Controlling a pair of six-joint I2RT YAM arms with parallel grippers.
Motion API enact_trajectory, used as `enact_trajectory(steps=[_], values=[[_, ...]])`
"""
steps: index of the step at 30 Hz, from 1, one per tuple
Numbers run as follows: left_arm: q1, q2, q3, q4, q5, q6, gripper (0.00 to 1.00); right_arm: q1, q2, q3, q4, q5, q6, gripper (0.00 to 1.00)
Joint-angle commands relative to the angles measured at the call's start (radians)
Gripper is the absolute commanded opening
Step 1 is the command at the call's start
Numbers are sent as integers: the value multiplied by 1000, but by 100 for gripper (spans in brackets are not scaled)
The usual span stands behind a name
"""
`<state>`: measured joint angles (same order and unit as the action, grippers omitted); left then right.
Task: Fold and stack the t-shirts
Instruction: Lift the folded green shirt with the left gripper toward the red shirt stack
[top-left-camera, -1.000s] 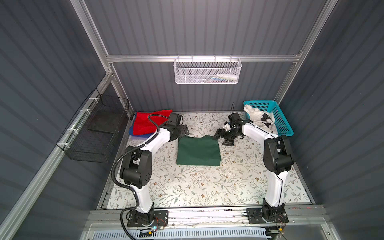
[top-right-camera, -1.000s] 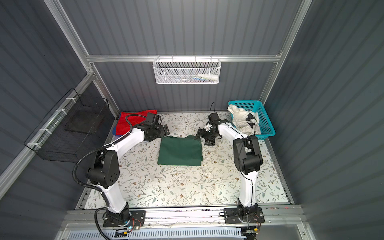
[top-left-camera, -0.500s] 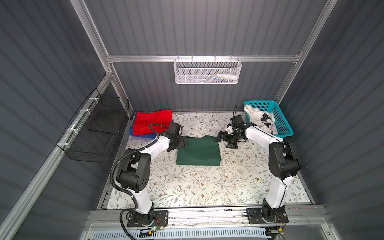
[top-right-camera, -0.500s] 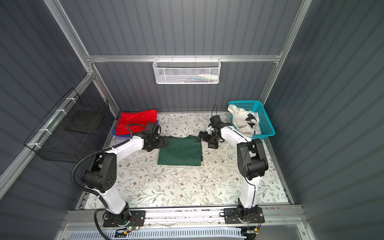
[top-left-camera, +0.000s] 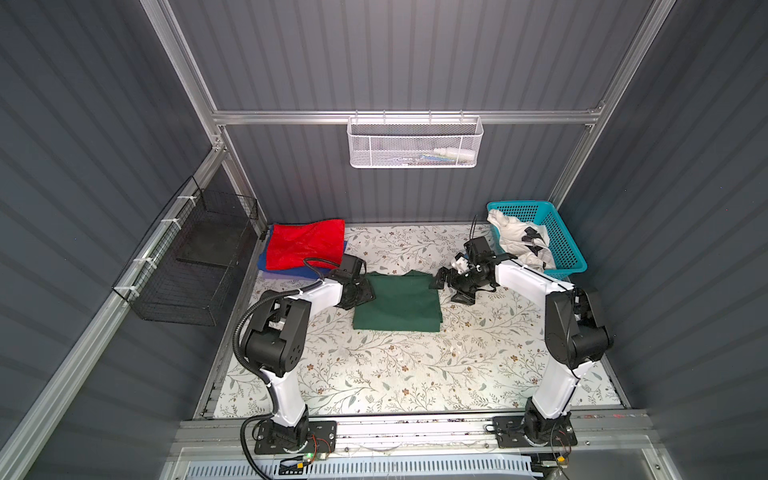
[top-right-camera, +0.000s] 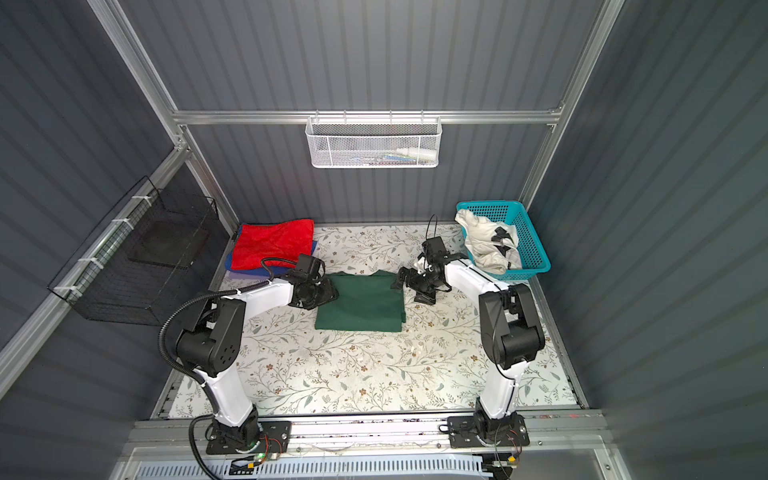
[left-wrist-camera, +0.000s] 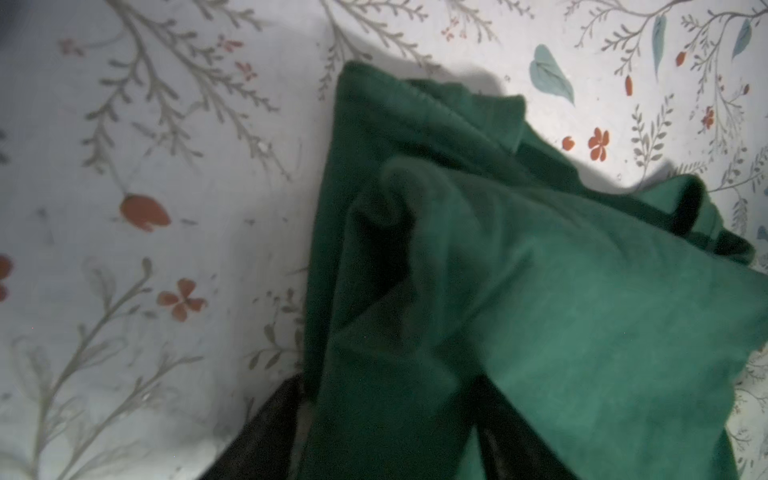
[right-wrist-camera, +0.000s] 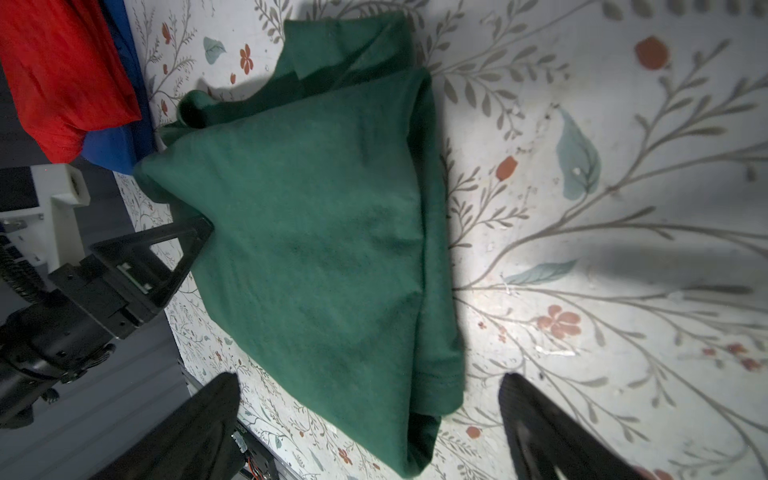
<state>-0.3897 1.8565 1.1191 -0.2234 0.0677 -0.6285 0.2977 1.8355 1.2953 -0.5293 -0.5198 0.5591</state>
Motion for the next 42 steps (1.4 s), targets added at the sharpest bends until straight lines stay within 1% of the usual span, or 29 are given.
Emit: enact_trajectory(steps=[1, 3, 5, 7, 9, 13, 16, 21, 24, 30, 33, 36, 42], values=[[-20, 42, 14, 16, 39, -24, 47, -2, -28, -23, 0, 7, 5, 99], [-20, 72, 38, 24, 102, -27, 27, -3, -36, -33, 2, 15, 4, 99], [-21, 112, 76, 20, 157, -29, 1, -2, -41, -39, 1, 23, 3, 99], [-21, 131, 124, -15, 170, -12, 0, -2, -48, -49, 7, 33, 6, 99], [-21, 139, 186, -79, 148, 22, 0, -2, -56, -66, 26, 42, 16, 99], [-20, 145, 366, -241, 67, 122, 0, -2, -83, -104, 68, 69, 38, 99], [-20, 136, 464, -328, 3, 170, 0, -2, -105, -134, 112, 79, 50, 99], [-20, 106, 555, -389, -67, 242, 0, -2, -114, -156, 134, 85, 49, 99], [-19, 108, 626, -452, -140, 293, 0, -2, -116, -171, 149, 83, 48, 99], [-17, 188, 889, -603, -177, 406, 0, -2, -101, -187, 174, 62, 47, 99], [-12, 221, 969, -624, -215, 474, 0, -2, -105, -195, 183, 56, 48, 99], [-1, 256, 1043, -657, -267, 496, 0, -2, -122, -210, 190, 65, 47, 99], [9, 265, 1105, -647, -329, 539, 0, -3, -147, -254, 200, 73, 50, 99]])
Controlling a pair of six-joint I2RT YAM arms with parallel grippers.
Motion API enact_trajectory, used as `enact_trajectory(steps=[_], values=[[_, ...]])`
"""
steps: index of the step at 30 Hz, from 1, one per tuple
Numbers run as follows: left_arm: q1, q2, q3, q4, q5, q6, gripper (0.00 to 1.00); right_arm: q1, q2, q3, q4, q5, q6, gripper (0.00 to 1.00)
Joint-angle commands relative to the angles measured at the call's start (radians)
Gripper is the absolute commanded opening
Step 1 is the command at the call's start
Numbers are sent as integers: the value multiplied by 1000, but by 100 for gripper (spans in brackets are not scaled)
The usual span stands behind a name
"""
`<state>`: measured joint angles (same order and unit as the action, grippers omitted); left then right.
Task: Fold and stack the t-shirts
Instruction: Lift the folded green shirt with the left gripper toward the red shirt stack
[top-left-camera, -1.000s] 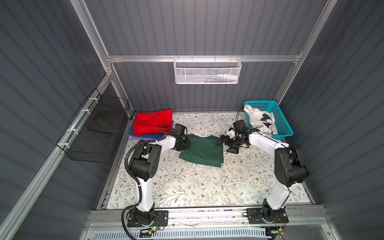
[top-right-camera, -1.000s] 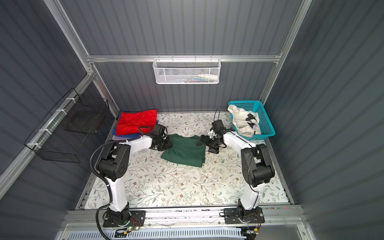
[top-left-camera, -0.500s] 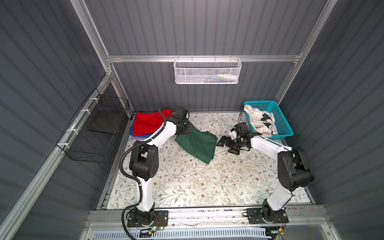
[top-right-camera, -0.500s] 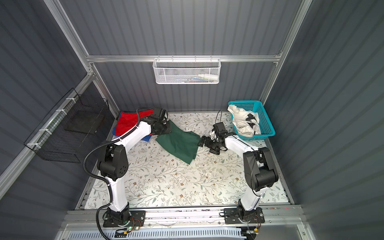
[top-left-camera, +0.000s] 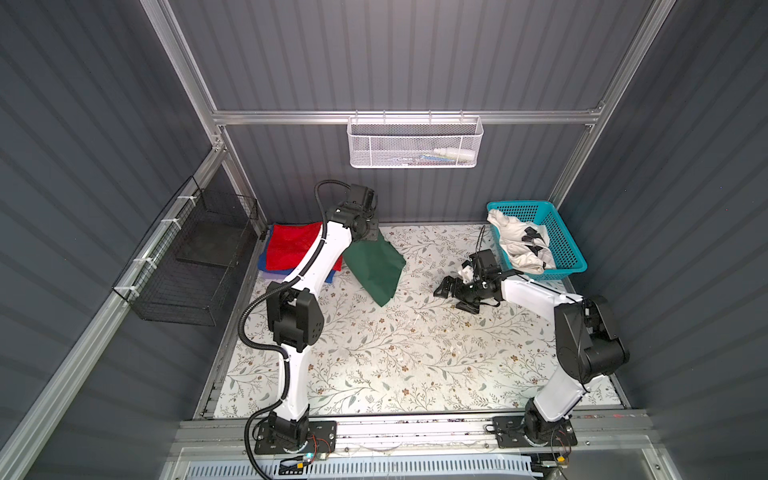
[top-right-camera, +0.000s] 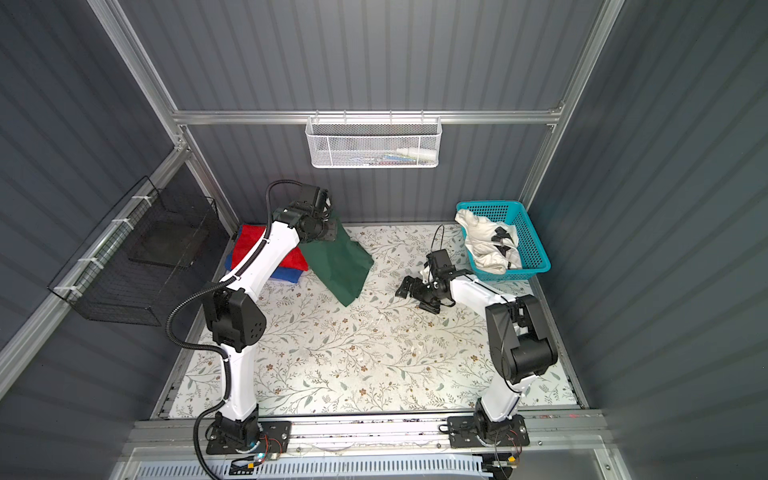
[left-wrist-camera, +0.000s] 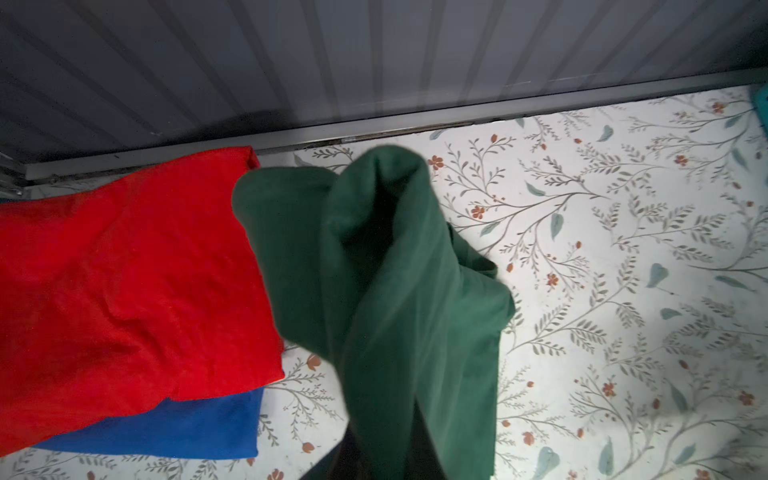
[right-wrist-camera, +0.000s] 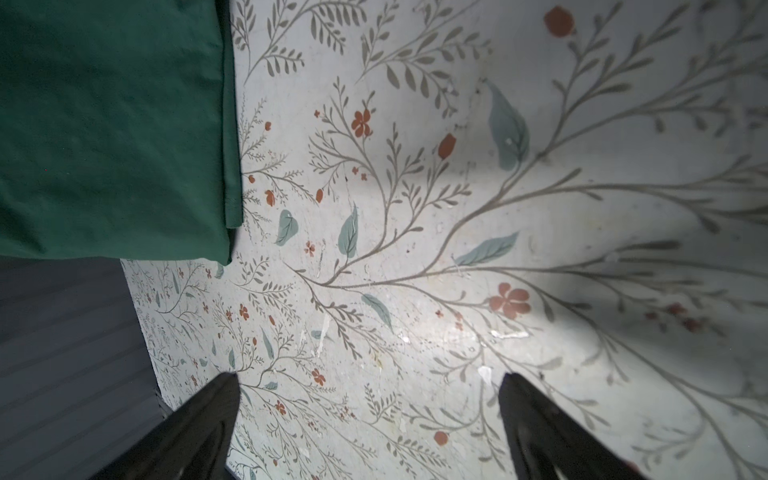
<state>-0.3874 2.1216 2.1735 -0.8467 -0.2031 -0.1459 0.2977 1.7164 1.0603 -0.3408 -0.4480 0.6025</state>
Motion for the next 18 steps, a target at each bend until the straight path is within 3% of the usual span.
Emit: enact_trajectory(steps=[1, 8, 13, 18], values=[[8, -2, 62, -24, -77, 63, 0, -4, -31, -26, 15, 0, 8, 99], [21, -30, 134, -4, -234, 97, 0, -4, -40, -54, 40, -8, 12, 99], [36, -100, 31, 149, -337, 156, 0, -3, -38, -52, 41, -15, 8, 99], [79, -113, 46, 168, -353, 116, 0, -4, -40, -65, 37, -14, 5, 99]])
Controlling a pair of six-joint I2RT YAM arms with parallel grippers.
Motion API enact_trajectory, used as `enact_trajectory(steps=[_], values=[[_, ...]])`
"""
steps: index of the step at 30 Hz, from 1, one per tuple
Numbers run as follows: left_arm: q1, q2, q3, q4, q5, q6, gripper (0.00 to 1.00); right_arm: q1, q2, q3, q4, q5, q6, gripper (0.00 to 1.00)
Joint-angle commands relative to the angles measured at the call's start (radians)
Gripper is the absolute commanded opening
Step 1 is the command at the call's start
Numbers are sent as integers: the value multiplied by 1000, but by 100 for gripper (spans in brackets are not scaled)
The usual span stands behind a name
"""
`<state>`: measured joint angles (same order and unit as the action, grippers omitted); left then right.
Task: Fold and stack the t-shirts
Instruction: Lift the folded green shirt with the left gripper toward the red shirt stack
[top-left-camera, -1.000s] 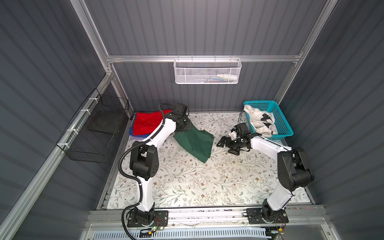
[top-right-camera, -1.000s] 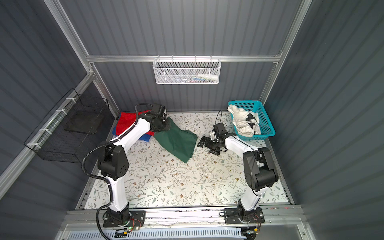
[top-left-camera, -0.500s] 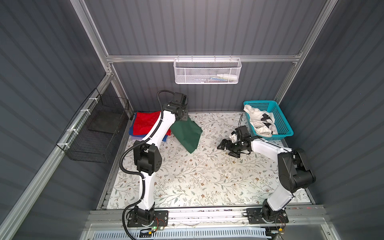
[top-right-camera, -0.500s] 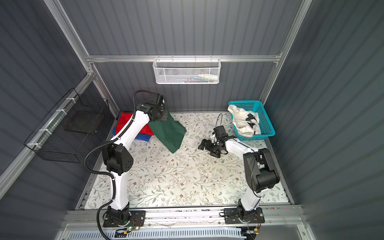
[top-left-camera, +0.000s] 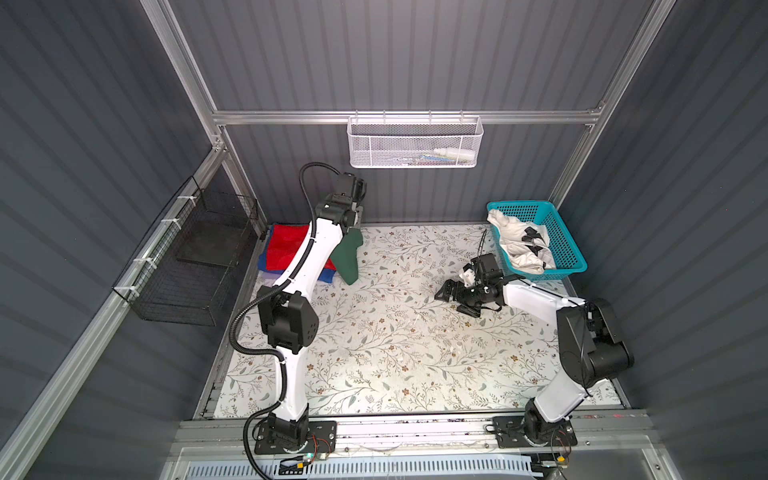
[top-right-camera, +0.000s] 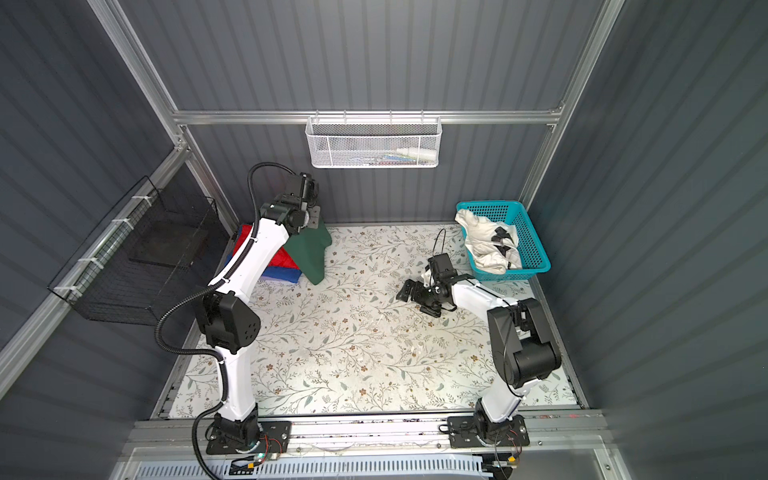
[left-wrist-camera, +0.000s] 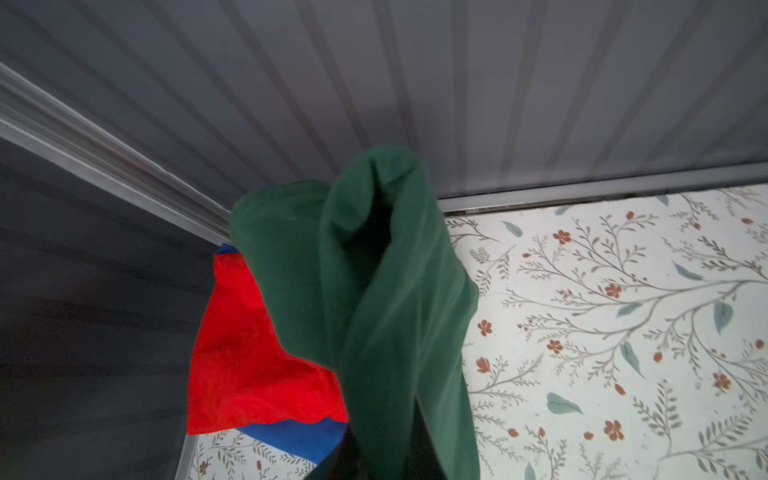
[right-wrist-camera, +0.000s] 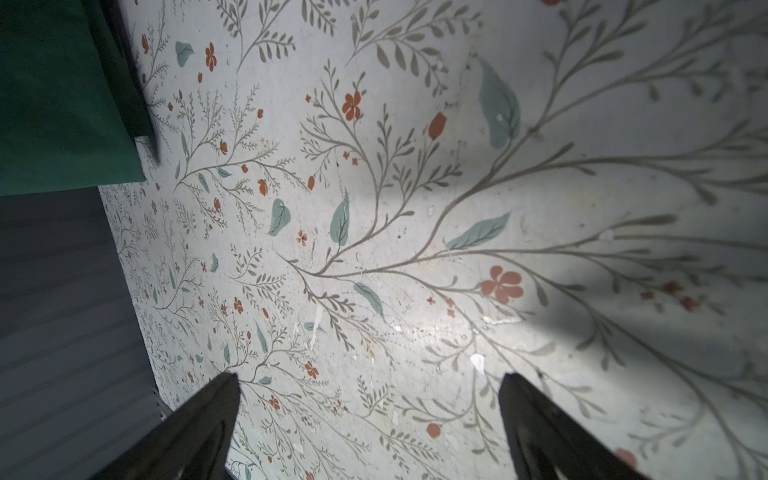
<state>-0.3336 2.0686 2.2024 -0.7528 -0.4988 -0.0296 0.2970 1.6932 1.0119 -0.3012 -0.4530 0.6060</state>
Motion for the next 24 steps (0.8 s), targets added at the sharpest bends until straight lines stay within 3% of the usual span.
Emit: enact_trajectory(steps=[1, 11, 15, 24], values=[[27, -65, 19, 83, -56, -1, 0, -3, -14, -19, -1, -9, 4, 99], [44, -47, 86, 102, -152, 70, 0, -2, -10, -24, 7, -16, 3, 99], [47, -52, 73, 128, -255, 109, 0, -3, -4, -24, 5, -15, 0, 99], [82, -19, 47, 147, -304, 115, 0, -3, 10, -18, 7, -20, -2, 99]])
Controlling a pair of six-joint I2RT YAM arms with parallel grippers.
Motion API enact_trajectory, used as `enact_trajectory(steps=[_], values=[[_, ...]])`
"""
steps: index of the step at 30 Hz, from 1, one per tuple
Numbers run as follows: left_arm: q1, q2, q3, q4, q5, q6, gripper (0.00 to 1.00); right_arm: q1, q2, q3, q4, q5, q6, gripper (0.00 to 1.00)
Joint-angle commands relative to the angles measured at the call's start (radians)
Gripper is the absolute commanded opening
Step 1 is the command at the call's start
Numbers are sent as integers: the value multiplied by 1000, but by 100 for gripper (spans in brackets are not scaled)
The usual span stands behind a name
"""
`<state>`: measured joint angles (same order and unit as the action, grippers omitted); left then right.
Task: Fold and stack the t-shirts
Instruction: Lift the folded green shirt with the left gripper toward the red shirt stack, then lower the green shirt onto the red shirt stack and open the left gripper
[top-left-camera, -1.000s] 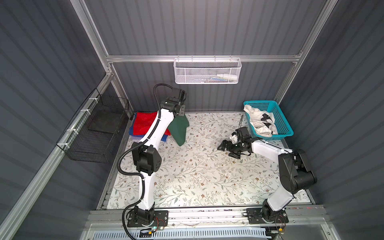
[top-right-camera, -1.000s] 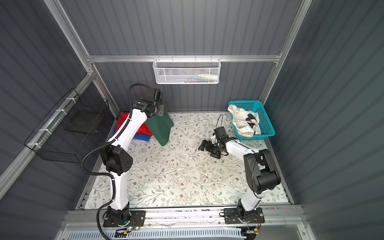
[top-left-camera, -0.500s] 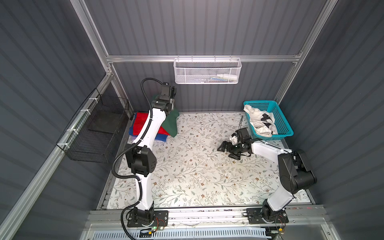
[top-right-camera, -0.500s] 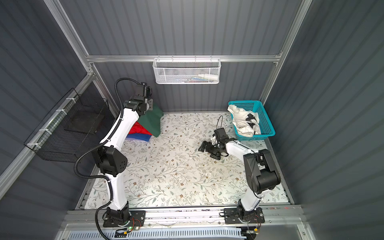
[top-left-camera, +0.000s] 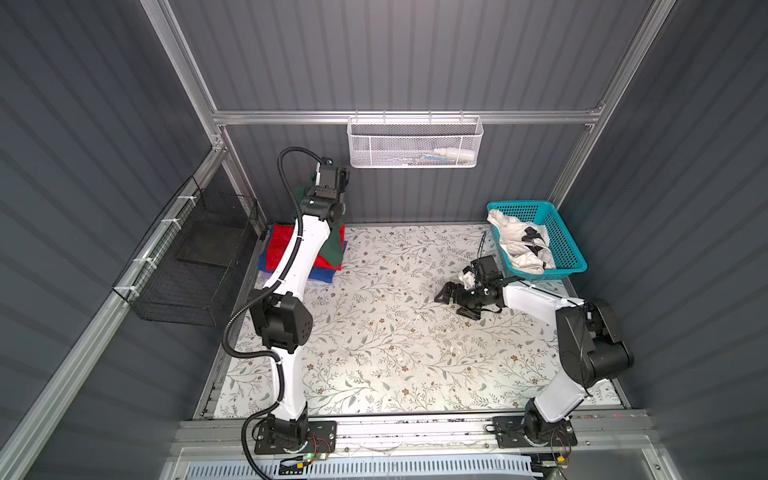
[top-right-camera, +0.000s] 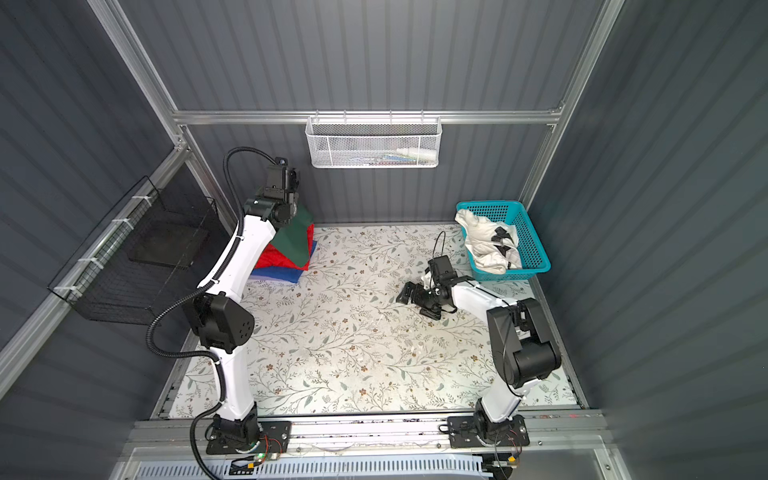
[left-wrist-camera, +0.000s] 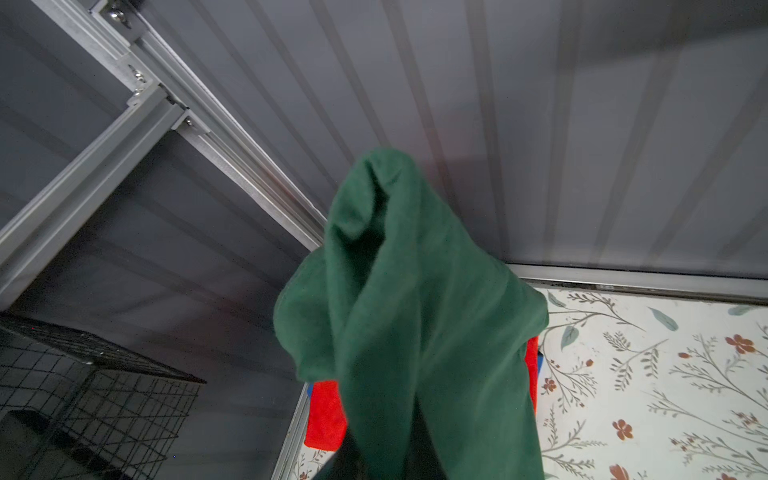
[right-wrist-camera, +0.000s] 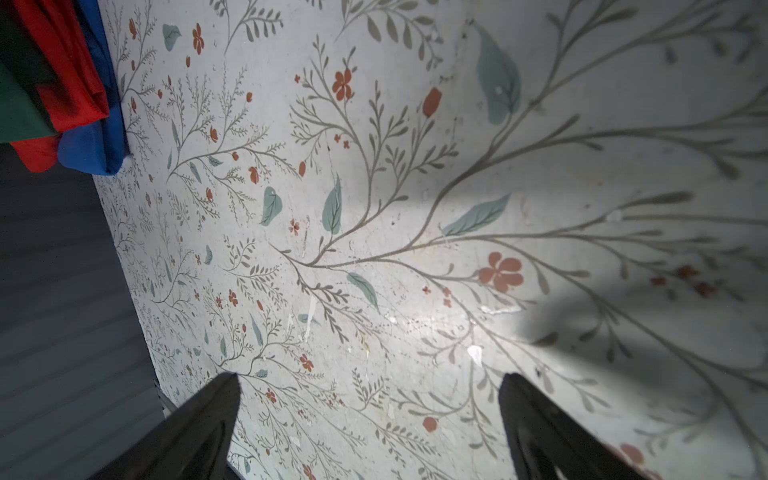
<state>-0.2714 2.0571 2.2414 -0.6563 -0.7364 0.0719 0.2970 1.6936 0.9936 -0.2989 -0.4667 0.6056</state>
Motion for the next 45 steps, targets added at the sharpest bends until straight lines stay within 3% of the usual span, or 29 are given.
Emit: enact_trajectory(steps=[1, 14, 17, 18, 20, 26, 34, 40, 45], values=[[28, -3, -8, 67, -90, 8, 0, -2, 9, -1, 4, -6, -2, 99], [120, 127, -44, 93, -106, -50, 2, -2, 11, -10, 8, -14, -4, 99], [140, 160, -37, 100, -152, -41, 67, -2, 11, -9, 11, -20, -4, 99], [145, 174, -32, 101, -167, -34, 82, -2, 13, -7, 11, -21, -6, 99], [147, 190, -25, 96, -181, -27, 99, -2, 13, 0, 1, -12, -10, 99], [147, 114, -169, 172, -78, -59, 100, -2, 5, 5, 5, -7, -6, 99], [147, 9, -261, 179, -38, -109, 100, -2, 20, 25, 1, -13, -4, 99], [136, -123, -387, 206, 90, -171, 100, -3, -2, 15, 13, 0, -4, 99], [71, -295, -625, 352, 197, -211, 100, -3, -81, -19, 50, 15, -23, 99]])
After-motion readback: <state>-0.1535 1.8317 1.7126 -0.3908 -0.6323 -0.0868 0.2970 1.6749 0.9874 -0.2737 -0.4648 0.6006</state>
